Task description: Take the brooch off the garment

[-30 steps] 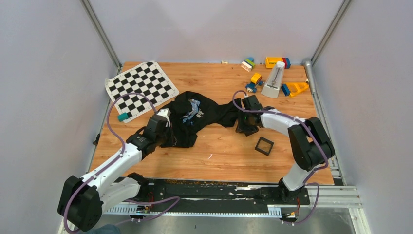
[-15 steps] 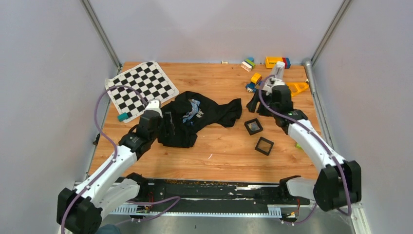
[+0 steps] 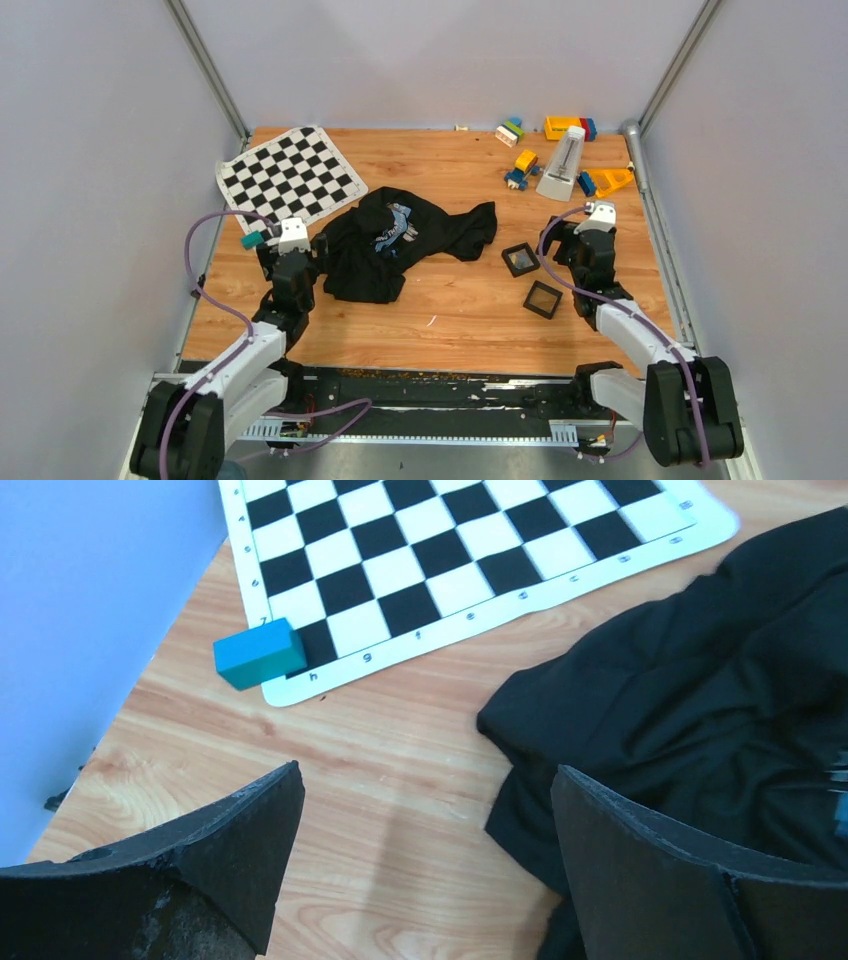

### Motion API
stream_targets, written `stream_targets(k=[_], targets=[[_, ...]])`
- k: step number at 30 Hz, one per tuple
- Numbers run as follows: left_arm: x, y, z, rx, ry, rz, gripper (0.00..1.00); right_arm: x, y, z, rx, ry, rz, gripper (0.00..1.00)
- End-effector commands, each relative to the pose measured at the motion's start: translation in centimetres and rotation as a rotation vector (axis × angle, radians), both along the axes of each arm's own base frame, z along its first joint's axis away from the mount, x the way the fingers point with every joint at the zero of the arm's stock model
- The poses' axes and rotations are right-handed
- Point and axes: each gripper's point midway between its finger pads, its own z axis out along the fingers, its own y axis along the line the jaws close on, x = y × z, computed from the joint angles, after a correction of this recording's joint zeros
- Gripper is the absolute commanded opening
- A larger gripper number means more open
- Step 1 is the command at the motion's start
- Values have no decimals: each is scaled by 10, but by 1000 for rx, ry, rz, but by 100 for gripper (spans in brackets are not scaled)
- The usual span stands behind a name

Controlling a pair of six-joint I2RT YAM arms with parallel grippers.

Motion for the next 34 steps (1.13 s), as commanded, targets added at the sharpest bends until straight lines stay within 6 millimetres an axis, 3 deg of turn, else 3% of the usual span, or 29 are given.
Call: stream_targets(k=[1, 4, 9, 13, 15, 18, 34], targets=[[24, 17, 33, 43, -243, 45, 100, 19, -25, 33, -38, -203, -15, 94], [39, 16, 26, 87, -212, 26, 100, 17, -41, 29, -13, -250, -24, 93], [60, 25, 11, 64, -223, -7, 96, 17, -46, 20, -71, -301, -17, 88], [72, 8, 2, 88, -235, -127, 96, 16, -53, 2, -91, -324, -51, 100], [76, 8, -3, 80, -179, -132, 99, 24, -54, 3, -126, -349, -58, 100], [76, 11, -4, 74, -187, -124, 100, 25, -55, -9, -98, -262, -63, 100], [78, 10, -7, 67, -163, -137, 100, 26, -55, -5, -102, -281, -62, 100]])
